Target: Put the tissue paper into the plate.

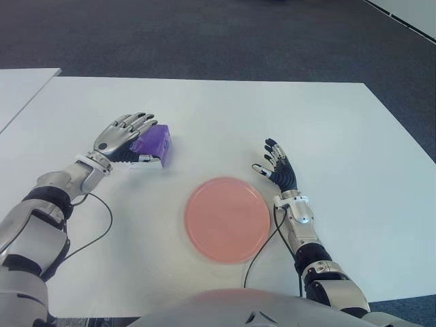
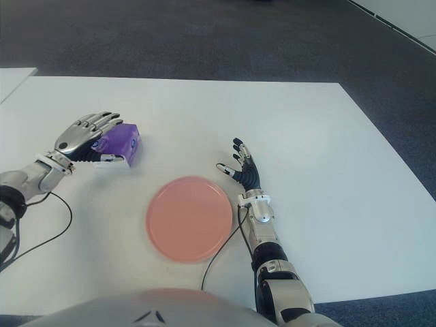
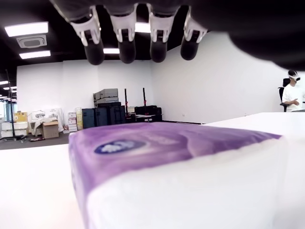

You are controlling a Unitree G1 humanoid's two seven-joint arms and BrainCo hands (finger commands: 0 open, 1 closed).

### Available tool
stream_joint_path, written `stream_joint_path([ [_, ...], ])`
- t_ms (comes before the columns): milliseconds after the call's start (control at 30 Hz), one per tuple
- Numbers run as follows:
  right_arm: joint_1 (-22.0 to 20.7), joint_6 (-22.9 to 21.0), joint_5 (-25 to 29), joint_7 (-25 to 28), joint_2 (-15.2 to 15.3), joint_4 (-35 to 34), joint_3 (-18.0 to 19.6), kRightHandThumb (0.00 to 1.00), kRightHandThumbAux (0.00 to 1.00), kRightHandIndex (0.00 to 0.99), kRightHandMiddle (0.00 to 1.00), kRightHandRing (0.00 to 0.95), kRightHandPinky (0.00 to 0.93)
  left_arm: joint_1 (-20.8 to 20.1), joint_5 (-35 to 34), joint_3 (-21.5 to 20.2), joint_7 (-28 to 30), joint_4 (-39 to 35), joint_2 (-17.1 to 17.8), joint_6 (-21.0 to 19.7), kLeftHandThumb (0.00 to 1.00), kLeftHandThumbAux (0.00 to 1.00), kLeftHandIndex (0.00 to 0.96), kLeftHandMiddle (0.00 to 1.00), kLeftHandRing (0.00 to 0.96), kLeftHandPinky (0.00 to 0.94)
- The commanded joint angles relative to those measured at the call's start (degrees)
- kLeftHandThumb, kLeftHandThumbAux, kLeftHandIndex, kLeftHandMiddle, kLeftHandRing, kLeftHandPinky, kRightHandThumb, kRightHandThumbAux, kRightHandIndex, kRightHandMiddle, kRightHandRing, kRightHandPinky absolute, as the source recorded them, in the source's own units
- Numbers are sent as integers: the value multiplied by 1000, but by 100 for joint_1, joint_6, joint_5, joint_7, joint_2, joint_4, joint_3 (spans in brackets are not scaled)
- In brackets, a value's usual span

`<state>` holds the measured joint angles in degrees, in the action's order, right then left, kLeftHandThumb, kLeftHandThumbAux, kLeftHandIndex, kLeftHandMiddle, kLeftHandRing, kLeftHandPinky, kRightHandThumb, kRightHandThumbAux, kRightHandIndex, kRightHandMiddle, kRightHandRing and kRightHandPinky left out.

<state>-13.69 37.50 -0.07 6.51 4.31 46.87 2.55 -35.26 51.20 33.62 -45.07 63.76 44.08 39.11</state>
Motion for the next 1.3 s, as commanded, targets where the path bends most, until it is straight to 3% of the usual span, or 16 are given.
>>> stream_joint_path([
  [33, 704, -438, -58, -27, -37, 523, -29, 0, 757, 8, 0, 0, 0, 62, -18, 7, 111, 118, -84, 26, 272, 146, 0, 0, 0, 0],
  [1300, 732, -479, -35, -37, -102, 473, -43, 0, 761, 5, 0, 0, 0, -76, 70, 199, -11, 478, -533, 19, 308, 139, 0, 0, 0, 0],
])
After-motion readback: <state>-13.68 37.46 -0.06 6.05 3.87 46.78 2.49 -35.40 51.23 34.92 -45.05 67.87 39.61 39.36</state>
